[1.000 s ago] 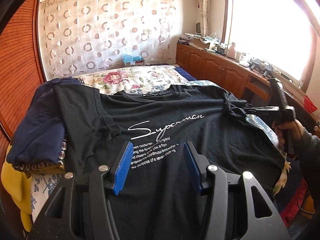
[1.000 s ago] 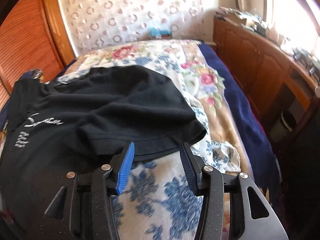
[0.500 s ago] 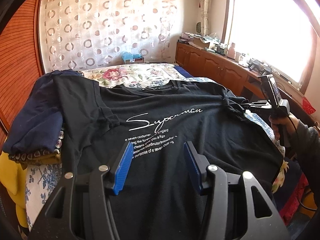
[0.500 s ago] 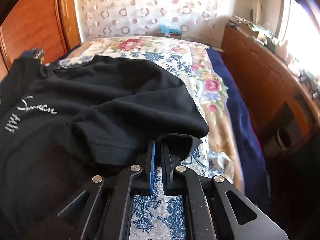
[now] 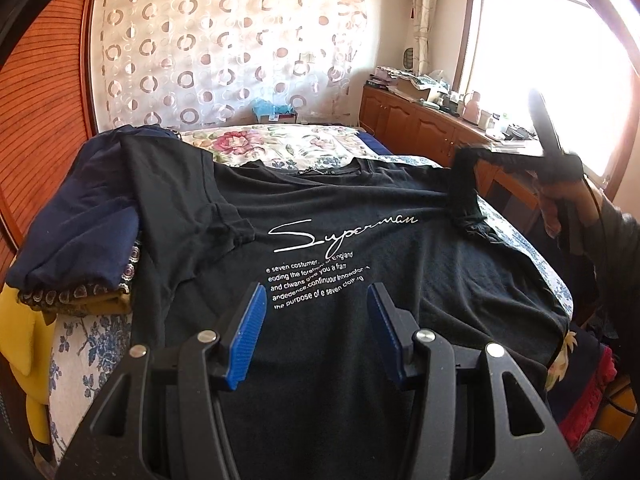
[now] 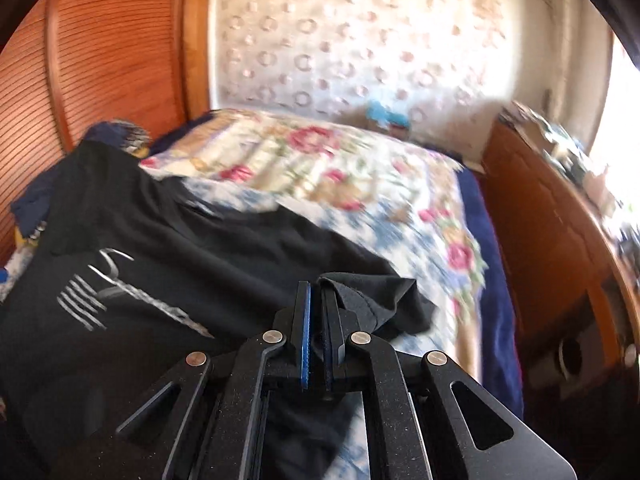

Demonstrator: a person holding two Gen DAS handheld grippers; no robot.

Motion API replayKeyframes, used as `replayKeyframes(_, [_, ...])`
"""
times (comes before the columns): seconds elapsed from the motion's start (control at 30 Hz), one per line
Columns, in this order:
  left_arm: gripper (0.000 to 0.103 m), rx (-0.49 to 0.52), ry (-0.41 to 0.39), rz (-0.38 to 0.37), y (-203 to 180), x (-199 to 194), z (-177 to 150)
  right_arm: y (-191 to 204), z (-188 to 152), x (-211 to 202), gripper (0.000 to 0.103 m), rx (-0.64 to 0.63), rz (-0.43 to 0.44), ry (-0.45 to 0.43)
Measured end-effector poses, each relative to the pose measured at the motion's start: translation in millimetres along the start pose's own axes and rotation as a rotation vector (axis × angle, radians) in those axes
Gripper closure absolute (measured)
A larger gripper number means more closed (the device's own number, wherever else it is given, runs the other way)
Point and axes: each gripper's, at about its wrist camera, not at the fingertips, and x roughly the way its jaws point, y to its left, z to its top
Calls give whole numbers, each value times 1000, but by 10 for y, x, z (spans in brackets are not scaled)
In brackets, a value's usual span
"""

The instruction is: Fold small clothes

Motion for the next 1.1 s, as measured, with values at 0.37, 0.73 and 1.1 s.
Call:
replayKeyframes(0.37, [52, -19, 6, 1, 83, 3, -47, 387, 242, 166, 58, -28, 67, -17])
replayKeyframes(0.73, [52, -27, 5, -4, 77, 1, -60, 181, -612, 260, 58, 110, 74, 152])
replayKeyframes(1.1, [52, -24, 9, 1, 50, 12, -60, 147, -677, 383, 76, 202, 108, 164])
